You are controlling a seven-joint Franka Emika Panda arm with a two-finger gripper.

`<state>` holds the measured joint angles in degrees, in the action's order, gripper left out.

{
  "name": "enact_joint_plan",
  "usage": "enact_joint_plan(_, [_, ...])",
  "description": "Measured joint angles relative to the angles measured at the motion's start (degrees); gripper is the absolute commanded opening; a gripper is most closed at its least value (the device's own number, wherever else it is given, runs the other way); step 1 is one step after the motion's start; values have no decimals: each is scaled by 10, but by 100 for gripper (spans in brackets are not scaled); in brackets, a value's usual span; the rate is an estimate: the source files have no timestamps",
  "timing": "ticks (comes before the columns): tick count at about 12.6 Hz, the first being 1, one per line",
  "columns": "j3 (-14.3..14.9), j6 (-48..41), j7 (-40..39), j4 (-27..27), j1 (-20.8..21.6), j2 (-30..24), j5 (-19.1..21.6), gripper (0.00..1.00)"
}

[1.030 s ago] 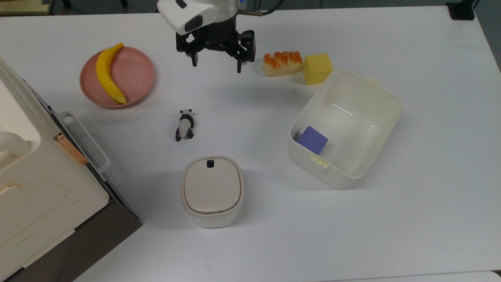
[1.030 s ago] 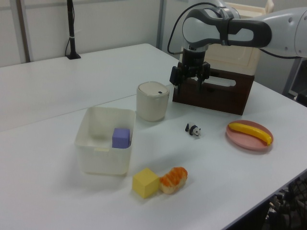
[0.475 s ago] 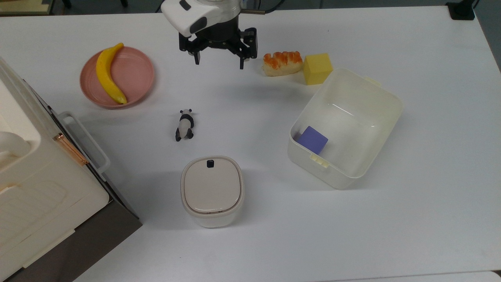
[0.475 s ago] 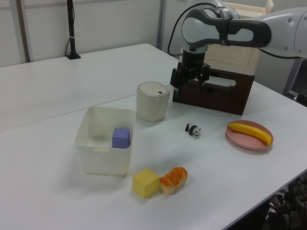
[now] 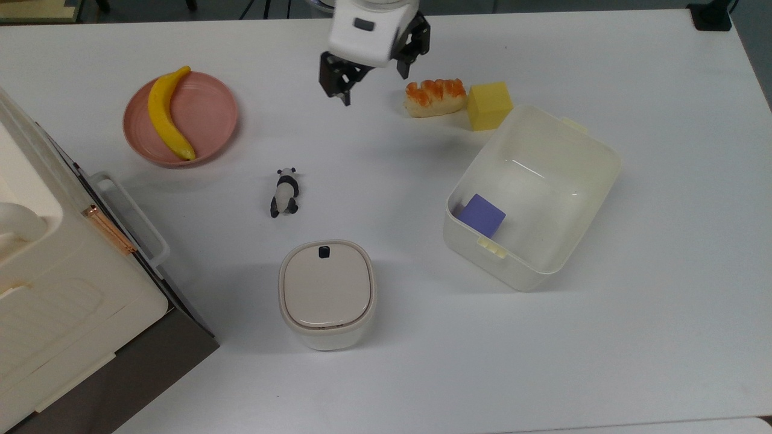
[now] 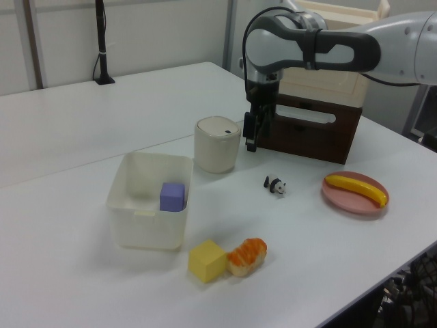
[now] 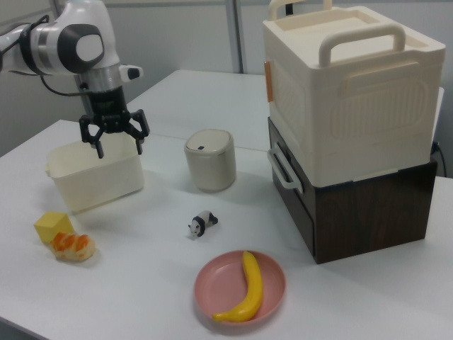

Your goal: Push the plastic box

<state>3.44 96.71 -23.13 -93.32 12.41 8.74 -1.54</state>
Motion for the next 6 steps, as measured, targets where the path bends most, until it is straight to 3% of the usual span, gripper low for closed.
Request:
enact_joint_plan(3, [-1,-1,-99,-4,47,17,0,100])
enact_joint_plan(6, [-1,30,-117,-5,96,57,-1,100])
